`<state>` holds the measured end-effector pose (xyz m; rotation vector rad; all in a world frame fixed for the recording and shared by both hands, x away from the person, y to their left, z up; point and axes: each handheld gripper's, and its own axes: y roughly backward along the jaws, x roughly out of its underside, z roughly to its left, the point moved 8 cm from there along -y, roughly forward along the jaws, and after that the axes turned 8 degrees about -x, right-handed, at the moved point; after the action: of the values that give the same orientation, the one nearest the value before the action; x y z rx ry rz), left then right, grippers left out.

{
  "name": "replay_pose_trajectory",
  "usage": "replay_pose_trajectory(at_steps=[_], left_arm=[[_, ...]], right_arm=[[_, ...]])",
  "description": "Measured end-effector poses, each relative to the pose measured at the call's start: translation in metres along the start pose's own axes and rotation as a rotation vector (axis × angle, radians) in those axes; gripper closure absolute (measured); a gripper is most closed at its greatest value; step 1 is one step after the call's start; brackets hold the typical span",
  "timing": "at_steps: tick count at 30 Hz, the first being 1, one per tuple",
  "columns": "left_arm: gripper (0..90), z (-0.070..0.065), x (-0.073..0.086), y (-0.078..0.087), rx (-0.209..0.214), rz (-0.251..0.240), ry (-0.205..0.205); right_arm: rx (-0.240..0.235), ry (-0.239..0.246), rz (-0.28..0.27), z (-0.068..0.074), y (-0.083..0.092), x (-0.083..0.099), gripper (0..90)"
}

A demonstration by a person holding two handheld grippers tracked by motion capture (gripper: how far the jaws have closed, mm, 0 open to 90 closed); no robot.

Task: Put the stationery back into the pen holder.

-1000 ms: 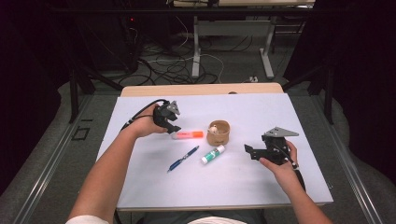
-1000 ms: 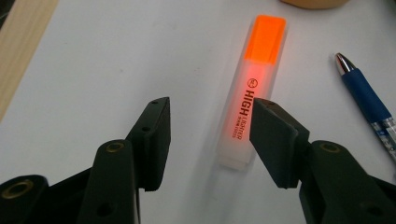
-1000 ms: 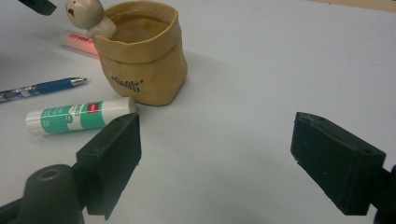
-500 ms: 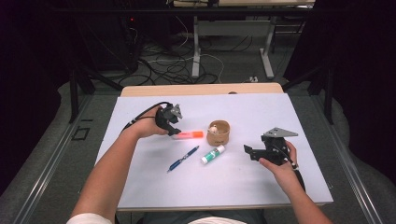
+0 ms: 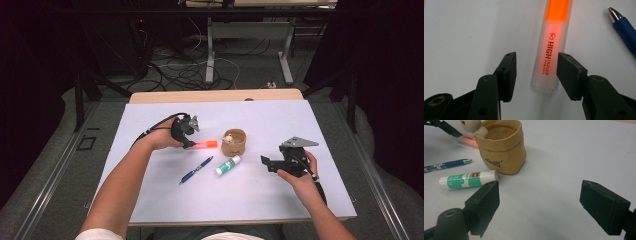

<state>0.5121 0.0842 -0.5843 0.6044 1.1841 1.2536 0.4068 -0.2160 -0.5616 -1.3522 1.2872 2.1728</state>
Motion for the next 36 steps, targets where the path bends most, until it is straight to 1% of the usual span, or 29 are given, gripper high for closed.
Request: replay_pose_trajectory(at_steps=[3,6,7,9,10,12,14,16,19,21,26,32,36], left_arm=[[51.5,-0.002,-0.001,-0.002,-0.002,0.01,-0.017],[51.6,-0.004,-0.002,-0.005,0.0,0.018,-0.023],[51.7,-0.003,-0.002,-0.006,-0.002,0.023,-0.036],[51.6,-0.005,-0.002,-0.008,0.001,0.03,-0.044],[51.7,-0.006,-0.002,-0.009,0.002,0.03,-0.039],[51.8,-0.006,-0.001,-0.011,0.004,0.037,-0.05],[51.9,-0.007,-0.001,-0.013,0.006,0.045,-0.054],[52.8,-0.008,-0.001,-0.015,0.011,0.052,-0.068],[53.7,-0.009,-0.002,-0.018,0.018,0.058,-0.073],[54.7,-0.01,-0.003,-0.019,0.022,0.063,-0.074],[56.2,-0.01,-0.002,-0.019,0.034,0.063,-0.055],[58.8,-0.01,-0.001,-0.019,0.053,0.066,-0.049],[58.9,-0.008,0.0,-0.02,0.079,0.049,-0.025]], right_arm=[[-0.003,-0.003,0.002,0.001,0.0,0.0,15.6],[-0.008,-0.002,0.011,0.002,0.0,0.001,15.6],[-0.003,0.005,0.012,0.001,-0.001,0.001,15.6],[-0.006,0.004,0.011,0.001,-0.001,0.001,15.6],[-0.006,0.001,0.012,0.001,-0.001,0.002,15.6],[-0.007,0.008,0.01,0.001,-0.001,0.002,15.6],[-0.008,0.0,0.01,0.001,-0.002,0.002,15.6],[-0.009,-0.001,0.014,0.001,-0.002,0.002,15.6],[-0.01,0.0,0.014,0.001,-0.002,0.003,15.7],[-0.011,0.001,0.019,0.002,-0.002,0.003,15.7],[-0.01,0.004,0.024,0.002,-0.003,0.004,15.7],[-0.016,0.001,0.028,0.005,-0.004,0.004,15.7],[-0.017,0.01,0.025,0.005,-0.005,0.004,15.7]])
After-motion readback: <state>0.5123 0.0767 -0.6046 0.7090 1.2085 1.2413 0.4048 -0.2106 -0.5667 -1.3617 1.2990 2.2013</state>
